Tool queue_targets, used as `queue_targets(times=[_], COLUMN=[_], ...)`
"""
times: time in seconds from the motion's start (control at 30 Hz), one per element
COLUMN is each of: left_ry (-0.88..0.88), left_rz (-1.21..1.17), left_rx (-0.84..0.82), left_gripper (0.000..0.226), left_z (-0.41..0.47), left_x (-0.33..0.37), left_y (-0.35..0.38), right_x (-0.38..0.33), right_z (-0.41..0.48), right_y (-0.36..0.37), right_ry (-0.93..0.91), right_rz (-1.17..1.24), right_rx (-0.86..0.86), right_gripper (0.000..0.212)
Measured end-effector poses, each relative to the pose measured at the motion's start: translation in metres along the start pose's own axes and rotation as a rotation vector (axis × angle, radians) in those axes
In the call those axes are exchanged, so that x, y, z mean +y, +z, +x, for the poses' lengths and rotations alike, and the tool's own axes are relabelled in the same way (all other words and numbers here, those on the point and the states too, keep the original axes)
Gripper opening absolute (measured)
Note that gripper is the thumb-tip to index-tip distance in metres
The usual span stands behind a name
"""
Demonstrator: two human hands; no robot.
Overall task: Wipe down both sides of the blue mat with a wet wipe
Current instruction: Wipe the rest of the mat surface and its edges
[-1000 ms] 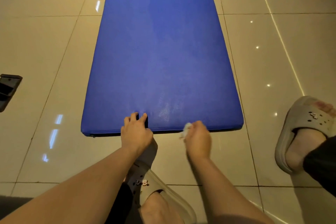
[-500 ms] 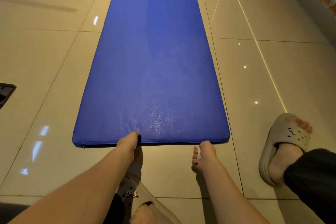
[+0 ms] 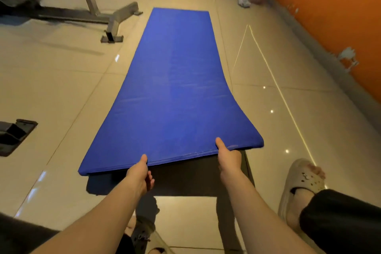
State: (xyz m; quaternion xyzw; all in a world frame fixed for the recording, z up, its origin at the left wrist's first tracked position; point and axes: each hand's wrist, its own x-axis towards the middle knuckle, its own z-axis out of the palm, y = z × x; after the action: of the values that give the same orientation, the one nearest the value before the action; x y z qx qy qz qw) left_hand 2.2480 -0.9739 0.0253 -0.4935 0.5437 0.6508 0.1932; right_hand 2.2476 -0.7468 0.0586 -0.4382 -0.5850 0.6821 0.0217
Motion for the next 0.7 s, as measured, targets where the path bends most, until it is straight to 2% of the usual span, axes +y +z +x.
queue_targets(times=[0.1, 0.2, 0.4, 0.53, 0.6, 0.7], left_ry=[0.017, 0.017, 0.082, 0.11, 0.119, 0.118], left_rz=[-0.048, -0.085, -0.154, -0.149, -0.131, -0.071], left_rx=[-0.102, -0.185, -0.362, -0.458, -0.502, -0.523], left_gripper=[0.034, 0.039, 0.036, 0.037, 0.036, 0.034], left_z=[-0.046, -0.083, -0.144, -0.184, -0.204, -0.22], left_x=[0.028, 0.059, 0.095, 0.086, 0.079, 0.061], left_y=[0.006, 0.009, 0.036, 0.073, 0.09, 0.115], right_x=[-0.065, -0.134, -0.226, -0.249, -0.257, -0.257], right_z=[-0.032, -0.072, -0.118, -0.138, -0.141, -0.128], right_y=[0.003, 0.006, -0.028, -0.077, -0.106, -0.147], right_ry=[-0.301, -0.478, -0.623, -0.75, -0.757, -0.722], right_rz=[-0.134, -0.211, -0.115, -0.075, -0.038, -0.024], right_rx=[-0.047, -0.083, -0.018, 0.043, 0.094, 0.132], right_gripper=[0.039, 0.031, 0.02, 0.023, 0.014, 0.017])
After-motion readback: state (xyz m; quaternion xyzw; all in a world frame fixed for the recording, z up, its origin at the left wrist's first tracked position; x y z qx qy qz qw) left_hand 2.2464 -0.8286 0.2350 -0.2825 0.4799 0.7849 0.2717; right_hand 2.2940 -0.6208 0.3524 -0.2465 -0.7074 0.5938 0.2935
